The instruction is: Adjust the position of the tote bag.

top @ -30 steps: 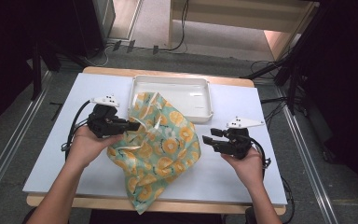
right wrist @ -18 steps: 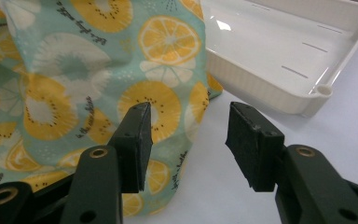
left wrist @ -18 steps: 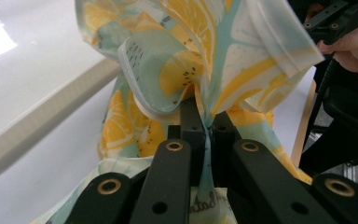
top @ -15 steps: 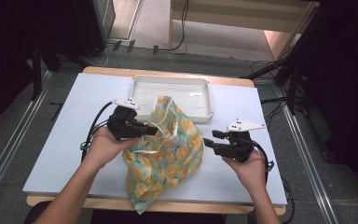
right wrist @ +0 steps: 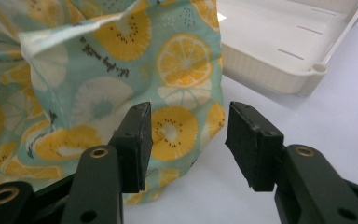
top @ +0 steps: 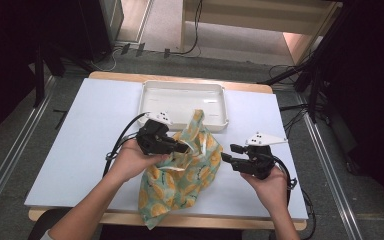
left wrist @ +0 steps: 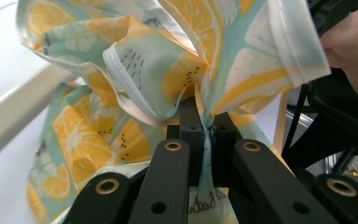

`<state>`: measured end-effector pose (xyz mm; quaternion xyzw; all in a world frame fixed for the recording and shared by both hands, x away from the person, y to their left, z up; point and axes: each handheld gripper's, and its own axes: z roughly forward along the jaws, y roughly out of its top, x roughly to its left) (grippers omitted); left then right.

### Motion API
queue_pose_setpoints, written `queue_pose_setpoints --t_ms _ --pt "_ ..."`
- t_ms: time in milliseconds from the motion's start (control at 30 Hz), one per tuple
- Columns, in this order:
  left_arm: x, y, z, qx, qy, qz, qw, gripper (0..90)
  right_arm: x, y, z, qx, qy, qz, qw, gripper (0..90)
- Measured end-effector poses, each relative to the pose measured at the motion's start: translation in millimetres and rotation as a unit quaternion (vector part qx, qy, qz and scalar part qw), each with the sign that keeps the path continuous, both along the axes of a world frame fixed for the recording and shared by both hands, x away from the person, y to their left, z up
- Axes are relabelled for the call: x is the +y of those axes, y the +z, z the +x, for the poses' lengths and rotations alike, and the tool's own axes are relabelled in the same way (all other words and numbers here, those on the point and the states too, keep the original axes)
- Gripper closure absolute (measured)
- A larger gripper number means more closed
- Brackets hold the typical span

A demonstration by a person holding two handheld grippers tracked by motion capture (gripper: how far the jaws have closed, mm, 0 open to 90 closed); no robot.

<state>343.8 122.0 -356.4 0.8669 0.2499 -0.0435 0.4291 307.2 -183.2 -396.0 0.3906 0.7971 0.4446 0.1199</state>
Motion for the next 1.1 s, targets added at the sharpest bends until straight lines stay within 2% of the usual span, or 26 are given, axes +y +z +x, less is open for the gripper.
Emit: queue_pose_setpoints --t_ms 67,233,367,433,567,667,733,767,833,967,1000,1100 --pt "-7.8 -2.4 -0.5 0.0 -0.008 0.001 1.0 88.2 0.0 -0.9 -1.1 0.002 0.0 -0.001 1.0 51.8" --pt "-14.8 -6.2 0.9 0.001 -0.013 0.005 0.9999 88.0 -1.7 -1.1 -3.9 0.001 -0.003 0.0 1.0 52.2" --pt "-20.8 -2.5 -5.6 -0.009 -0.023 -0.009 0.9996 88.0 -3.5 -1.3 -4.9 0.003 -0.006 0.001 1.0 53.3" --pt "-23.9 -5.5 -4.9 -0.008 -0.025 -0.001 0.9997 88.0 -4.3 -1.3 -5.4 0.004 -0.008 0.001 1.0 53.7" --pt "-27.5 -18.0 -1.4 0.007 -0.021 0.012 0.9997 88.0 -5.7 -1.1 -6.3 0.003 -0.009 0.003 0.9999 54.8" --pt "-31.8 -20.1 -2.7 0.003 -0.025 0.014 0.9996 87.7 -6.7 -1.6 -5.8 0.004 -0.009 0.003 0.9999 55.6" --pt "-32.5 -23.9 -0.5 0.001 -0.02 0.026 0.9995 87.3 -6.7 -2.4 -5.3 0.007 -0.01 0.005 0.9999 55.7" --pt "-30.7 -28.0 3.0 0.01 -0.015 0.026 0.9995 87.1 -6.6 -2.7 -5.1 0.008 -0.01 0.005 0.9999 55.7" --pt "-28.0 -28.7 4.0 0.013 -0.009 0.022 0.9996 85.7 -6.2 -3.5 -5.3 0.009 -0.009 0.003 0.9999 55.7" --pt "-25.1 -20.3 1.3 0.004 -0.01 0.011 0.9999 79.1 -6.8 -3.1 -5.3 0.008 -0.009 0.004 0.9999 55.7" --pt "-24.1 -18.7 1.2 0.007 -0.01 0.009 0.9999 76.5 -7.3 -2.8 -5.2 0.008 -0.01 0.004 0.9999 55.7" --pt "-20.3 -16.1 3.5 0.019 -0.011 0.002 0.9997 61.6 -7.9 -2.6 -5.4 0.007 -0.009 0.003 0.9999 55.7"
